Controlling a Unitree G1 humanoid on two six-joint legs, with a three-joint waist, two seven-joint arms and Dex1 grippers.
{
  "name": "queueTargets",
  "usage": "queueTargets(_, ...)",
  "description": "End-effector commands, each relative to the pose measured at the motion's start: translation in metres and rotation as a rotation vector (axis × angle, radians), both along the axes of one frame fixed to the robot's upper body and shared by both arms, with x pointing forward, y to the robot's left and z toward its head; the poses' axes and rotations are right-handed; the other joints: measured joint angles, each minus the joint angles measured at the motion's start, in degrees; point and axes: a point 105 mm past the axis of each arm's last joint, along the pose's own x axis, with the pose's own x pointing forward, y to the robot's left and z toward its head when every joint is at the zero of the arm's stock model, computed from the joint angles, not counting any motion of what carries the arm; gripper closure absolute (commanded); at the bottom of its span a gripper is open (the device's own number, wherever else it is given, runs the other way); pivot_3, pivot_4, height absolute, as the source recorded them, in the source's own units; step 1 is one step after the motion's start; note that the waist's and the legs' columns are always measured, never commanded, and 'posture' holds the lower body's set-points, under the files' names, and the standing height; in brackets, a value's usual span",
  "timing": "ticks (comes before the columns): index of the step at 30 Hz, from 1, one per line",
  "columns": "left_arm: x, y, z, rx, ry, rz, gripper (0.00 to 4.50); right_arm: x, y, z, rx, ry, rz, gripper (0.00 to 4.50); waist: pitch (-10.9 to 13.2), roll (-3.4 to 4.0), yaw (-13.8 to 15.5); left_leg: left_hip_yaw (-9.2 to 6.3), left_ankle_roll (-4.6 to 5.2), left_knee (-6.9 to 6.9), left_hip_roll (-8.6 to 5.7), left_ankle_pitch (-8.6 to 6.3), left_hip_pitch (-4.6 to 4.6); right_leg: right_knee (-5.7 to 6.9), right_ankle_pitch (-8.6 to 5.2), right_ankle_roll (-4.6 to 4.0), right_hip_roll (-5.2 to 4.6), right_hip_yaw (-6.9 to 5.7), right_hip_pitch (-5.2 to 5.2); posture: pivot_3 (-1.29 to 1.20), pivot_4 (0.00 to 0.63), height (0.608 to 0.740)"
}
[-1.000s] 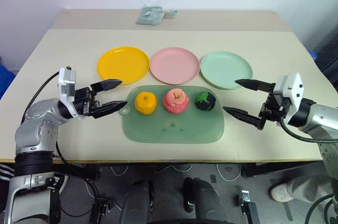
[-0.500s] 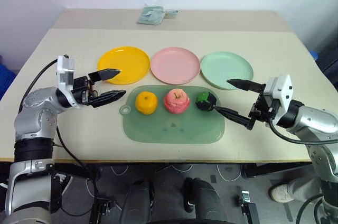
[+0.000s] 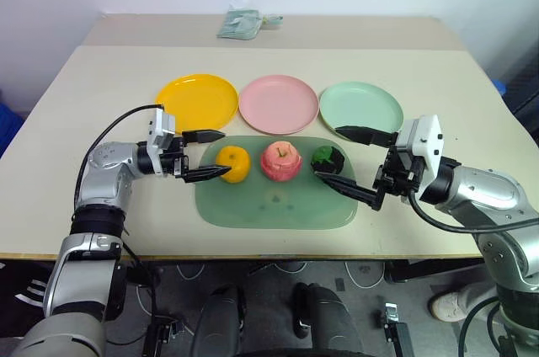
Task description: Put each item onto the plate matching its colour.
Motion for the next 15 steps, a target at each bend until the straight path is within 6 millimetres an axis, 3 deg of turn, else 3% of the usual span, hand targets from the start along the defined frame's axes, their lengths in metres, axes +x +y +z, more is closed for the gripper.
queueTargets(1, 0.003, -0.006, 0.001, 0.025, -0.037, -0.007, 0.00, -0.009, 0.006, 0.013, 0.037, -0.047, 0.040, 0.03, 0.0, -0.02, 0.0, 0.00, 0.00, 0.00, 0.00, 0.00, 0.00, 0.00, 0.00, 0.00, 0.00, 0.00, 0.00, 0.00, 0.150, 0.740)
queueTargets(15, -0.006, -0.017, -0.019, 0.112, 0.018, -0.041, 0.00, -0.011, 0.008, 0.013, 0.050, -0.051, 0.025, 0.03, 0.0, -0.02, 0.0, -0.01, 0.01, 0.00, 0.01, 0.00, -0.01, 0.00, 0.01, 0.02, -0.01, 0.00, 0.00, 0.00, 0.150, 0.740)
